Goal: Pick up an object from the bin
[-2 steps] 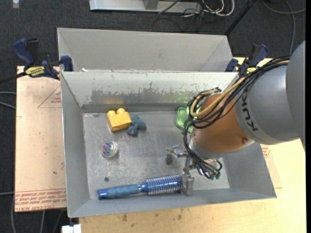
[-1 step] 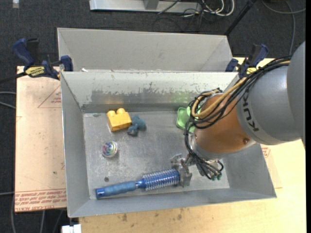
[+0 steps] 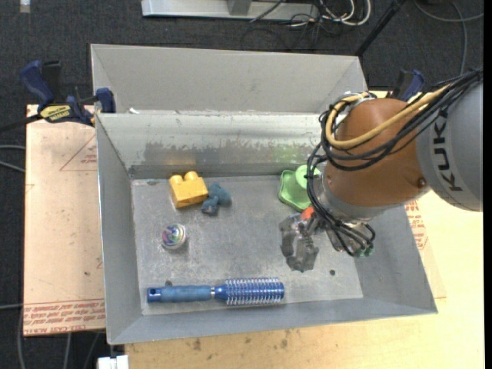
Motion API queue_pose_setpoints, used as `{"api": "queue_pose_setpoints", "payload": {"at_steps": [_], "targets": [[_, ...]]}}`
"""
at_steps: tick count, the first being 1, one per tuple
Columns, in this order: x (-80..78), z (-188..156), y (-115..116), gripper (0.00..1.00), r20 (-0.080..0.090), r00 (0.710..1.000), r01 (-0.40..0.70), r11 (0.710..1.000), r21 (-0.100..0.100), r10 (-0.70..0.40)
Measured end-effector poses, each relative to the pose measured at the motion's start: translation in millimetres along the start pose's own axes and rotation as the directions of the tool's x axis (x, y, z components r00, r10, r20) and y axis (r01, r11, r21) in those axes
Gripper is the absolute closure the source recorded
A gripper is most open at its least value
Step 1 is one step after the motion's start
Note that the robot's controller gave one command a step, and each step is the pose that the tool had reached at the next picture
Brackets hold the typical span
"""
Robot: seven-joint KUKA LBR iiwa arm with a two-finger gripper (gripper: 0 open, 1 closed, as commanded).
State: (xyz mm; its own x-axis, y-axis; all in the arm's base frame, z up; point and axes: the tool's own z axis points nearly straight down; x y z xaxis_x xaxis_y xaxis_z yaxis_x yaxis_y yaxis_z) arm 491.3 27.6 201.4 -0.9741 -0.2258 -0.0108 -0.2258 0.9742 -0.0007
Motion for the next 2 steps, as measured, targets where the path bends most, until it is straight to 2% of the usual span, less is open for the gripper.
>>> {"api": "queue_pose_setpoints", "payload": {"at_steps": [1, 2], "targets": [[1.5, 4.5, -0.2, 0.00, -0.009, 1.000, 0.000, 1.000, -0.001, 0.000], [-17.3, 132.3, 15.9, 0.00, -0.015, 0.980, 0.196, 0.981, -0.006, -0.196]]}}
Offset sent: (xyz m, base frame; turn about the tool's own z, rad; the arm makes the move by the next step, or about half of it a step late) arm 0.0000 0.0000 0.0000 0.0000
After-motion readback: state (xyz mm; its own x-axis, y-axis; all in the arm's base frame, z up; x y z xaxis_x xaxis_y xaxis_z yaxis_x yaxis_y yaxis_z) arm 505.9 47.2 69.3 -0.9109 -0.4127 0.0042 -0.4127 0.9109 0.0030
